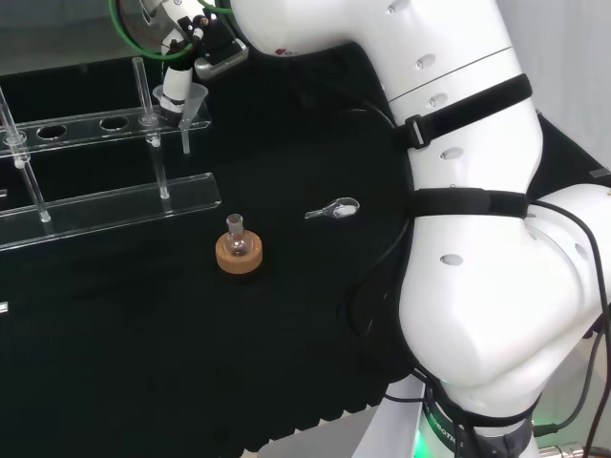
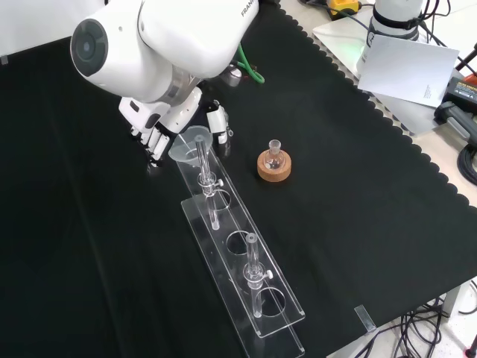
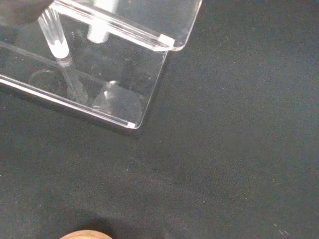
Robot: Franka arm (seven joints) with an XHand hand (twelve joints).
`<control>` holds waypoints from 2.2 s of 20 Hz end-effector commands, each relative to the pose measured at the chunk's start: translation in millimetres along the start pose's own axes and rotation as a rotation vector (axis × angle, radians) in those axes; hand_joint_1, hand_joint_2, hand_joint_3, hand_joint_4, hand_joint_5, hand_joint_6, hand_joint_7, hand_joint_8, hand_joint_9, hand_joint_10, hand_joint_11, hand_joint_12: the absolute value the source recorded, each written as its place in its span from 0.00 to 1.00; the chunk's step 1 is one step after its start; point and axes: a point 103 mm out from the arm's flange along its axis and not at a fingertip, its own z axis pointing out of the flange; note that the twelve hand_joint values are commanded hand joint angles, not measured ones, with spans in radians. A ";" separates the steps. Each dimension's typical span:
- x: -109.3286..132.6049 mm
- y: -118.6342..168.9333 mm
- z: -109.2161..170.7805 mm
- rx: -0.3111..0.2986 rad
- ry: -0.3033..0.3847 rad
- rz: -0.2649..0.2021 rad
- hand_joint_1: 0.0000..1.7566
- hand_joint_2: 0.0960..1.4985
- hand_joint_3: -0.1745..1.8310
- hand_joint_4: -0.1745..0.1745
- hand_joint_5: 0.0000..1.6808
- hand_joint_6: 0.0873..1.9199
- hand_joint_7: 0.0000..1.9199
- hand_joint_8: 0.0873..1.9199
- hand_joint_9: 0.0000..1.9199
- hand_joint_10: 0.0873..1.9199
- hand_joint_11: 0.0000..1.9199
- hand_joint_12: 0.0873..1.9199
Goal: Pick up the funnel from the transparent funnel stand.
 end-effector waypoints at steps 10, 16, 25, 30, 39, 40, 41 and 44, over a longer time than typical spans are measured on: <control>-2.9 -1.4 -2.4 -0.036 0.042 -0.008 0.40 0.45 0.13 0.45 0.29 0.00 0.32 0.30 0.27 0.32 0.00 0.84; -5.2 -7.7 -6.9 -0.087 0.097 -0.020 0.43 0.47 0.17 0.44 0.35 0.00 0.37 0.31 0.33 0.27 0.00 0.83; -11.7 -25.0 -19.5 -0.162 0.140 -0.054 0.45 0.42 0.24 0.50 0.40 0.00 0.43 0.32 0.40 0.22 0.02 0.82; -17.4 -36.2 -26.5 -0.199 0.158 -0.067 0.46 0.40 0.26 0.50 0.42 0.02 0.44 0.33 0.41 0.21 0.03 0.81; -34.8 -55.6 -39.8 -0.290 0.205 -0.065 0.50 0.35 0.37 0.50 0.42 0.07 0.46 0.32 0.43 0.19 0.05 0.80; -37.7 -57.7 -41.3 -0.292 0.208 -0.061 0.50 0.35 0.38 0.50 0.42 0.07 0.46 0.32 0.44 0.19 0.05 0.80; -40.8 -60.4 -42.7 -0.301 0.210 -0.058 0.50 0.36 0.38 0.50 0.43 0.08 0.46 0.32 0.44 0.19 0.05 0.80; -51.2 -70.4 -46.7 -0.334 0.225 -0.055 0.50 0.36 0.39 0.50 0.43 0.08 0.46 0.32 0.44 0.19 0.05 0.80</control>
